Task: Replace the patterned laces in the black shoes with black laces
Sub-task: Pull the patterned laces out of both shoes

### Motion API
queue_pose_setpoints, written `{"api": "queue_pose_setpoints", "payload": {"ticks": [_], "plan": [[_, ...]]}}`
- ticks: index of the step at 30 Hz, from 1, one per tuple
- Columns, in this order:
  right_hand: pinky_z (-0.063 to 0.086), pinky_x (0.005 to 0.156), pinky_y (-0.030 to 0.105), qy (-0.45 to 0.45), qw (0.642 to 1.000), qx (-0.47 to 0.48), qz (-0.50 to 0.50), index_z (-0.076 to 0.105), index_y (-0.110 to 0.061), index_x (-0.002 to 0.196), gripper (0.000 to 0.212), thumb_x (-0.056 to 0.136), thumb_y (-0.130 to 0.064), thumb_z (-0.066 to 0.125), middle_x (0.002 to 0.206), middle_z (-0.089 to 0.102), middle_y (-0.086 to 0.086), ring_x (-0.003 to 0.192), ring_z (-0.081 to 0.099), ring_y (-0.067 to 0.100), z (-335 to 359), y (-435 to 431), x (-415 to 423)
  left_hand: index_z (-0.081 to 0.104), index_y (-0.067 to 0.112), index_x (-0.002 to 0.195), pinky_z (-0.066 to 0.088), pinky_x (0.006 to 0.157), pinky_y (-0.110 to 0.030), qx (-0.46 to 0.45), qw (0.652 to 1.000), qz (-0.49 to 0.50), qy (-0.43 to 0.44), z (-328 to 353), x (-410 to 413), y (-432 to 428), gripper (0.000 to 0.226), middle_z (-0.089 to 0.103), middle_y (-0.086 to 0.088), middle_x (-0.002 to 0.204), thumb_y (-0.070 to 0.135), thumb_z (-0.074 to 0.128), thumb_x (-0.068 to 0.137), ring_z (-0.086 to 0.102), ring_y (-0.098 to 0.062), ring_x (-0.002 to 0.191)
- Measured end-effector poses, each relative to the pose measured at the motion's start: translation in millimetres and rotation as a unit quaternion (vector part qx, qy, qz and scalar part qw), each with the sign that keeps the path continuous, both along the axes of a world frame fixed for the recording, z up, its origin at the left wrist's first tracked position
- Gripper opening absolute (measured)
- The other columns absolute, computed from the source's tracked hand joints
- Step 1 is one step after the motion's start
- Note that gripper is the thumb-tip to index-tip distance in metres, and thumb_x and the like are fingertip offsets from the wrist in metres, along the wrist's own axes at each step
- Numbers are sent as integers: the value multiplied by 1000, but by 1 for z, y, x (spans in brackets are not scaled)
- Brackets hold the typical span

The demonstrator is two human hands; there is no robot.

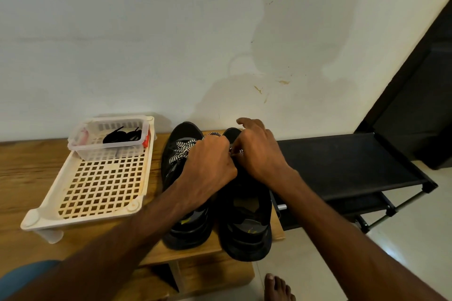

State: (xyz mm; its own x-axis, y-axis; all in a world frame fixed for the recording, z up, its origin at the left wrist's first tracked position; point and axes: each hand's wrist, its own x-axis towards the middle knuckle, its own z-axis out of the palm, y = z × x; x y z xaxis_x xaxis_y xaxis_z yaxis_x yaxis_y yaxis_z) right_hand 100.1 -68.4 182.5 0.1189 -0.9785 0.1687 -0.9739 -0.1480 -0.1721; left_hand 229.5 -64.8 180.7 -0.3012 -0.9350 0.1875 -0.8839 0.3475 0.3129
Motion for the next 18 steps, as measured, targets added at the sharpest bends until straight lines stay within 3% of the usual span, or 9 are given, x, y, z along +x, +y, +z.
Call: {"api": "queue_pose_setpoints", "payload": {"ticks": [3,6,11,15,18], "plan": [[38,112,42,3,1000,-5,-12,80,-16,101,15,87,-21,79,159,39,7,144,34,23,9,-1,-8,48,13,76,42,63,-28,0,1000,7,4,2,-1,2,22,42,3,66,18,63,92,51,-15,63],[42,104,36,-75,991,-77,-77,83,-19,90,8,83,-24,83,152,49,3,137,46,21,22,-1,-36,51,11,81,43,64,-29,-3,1000,12,5,3,-1,1,17,40,3,66,17,63,92,51,-17,66],[38,87,26,-174,939,-210,-209,82,-12,88,8,83,-18,80,132,66,8,124,57,25,32,4,-77,50,11,79,46,64,-29,4,1000,13,2,3,0,1,19,42,2,66,15,63,92,53,-18,66],[38,82,22,-199,956,-133,-172,81,-10,90,11,86,-21,80,117,73,7,109,66,20,29,10,-67,59,7,90,54,71,-34,1,1000,7,4,4,0,2,9,50,-2,78,16,61,94,63,-23,78],[43,81,23,-170,975,-60,-128,81,-18,88,12,87,-30,80,113,75,2,104,69,17,16,7,-48,61,8,91,57,76,-35,3,1000,10,-4,4,-1,2,10,53,-3,80,17,62,94,64,-23,79]]}}
